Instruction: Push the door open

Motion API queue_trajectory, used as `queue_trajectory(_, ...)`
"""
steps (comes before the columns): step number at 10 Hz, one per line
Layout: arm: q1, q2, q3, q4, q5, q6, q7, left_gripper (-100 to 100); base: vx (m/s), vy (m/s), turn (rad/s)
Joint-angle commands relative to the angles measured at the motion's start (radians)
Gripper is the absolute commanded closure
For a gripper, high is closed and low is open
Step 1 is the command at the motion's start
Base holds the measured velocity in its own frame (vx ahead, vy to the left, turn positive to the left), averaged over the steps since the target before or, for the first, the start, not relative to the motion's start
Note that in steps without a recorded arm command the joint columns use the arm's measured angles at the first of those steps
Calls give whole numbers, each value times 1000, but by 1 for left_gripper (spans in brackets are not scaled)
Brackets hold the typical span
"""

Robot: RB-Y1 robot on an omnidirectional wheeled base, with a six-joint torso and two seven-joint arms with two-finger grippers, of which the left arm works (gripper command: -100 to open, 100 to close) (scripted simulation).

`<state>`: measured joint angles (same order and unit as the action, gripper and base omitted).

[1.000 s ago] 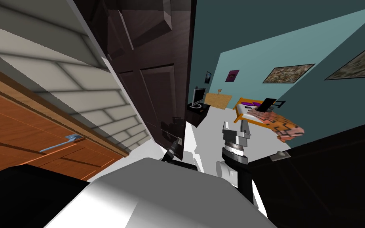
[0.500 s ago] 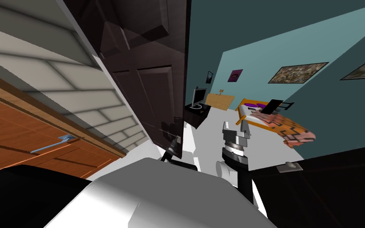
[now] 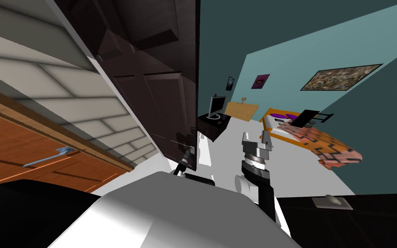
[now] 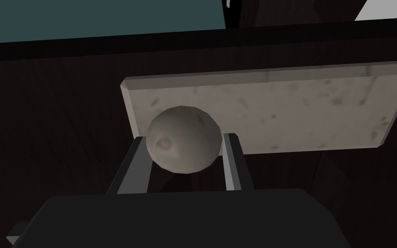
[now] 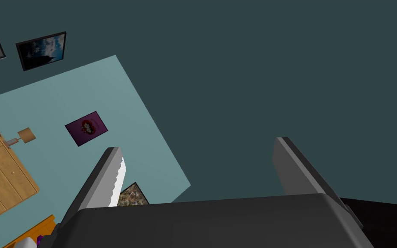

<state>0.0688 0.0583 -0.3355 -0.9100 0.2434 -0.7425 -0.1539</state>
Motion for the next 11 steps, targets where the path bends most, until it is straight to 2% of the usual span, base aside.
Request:
queue_trajectory(1,-9,-7,22,4,4,-2,-2,100,139,-140,58)
queue_trajectory(2,-12,-11,30,8,5,-2,-3,100,154,-129,52)
queue_trajectory(3,-8,-6,27,11,5,-2,-4,100,74,-43,34)
queue_trajectory(4,-15,-1,49,15,11,-4,-6,100,128,-45,42)
queue_trajectory(7,-24,0,83,26,19,-5,-11,100,167,-114,61)
queue_trajectory(11,-42,-10,145,45,35,-8,-21,100,201,-120,83)
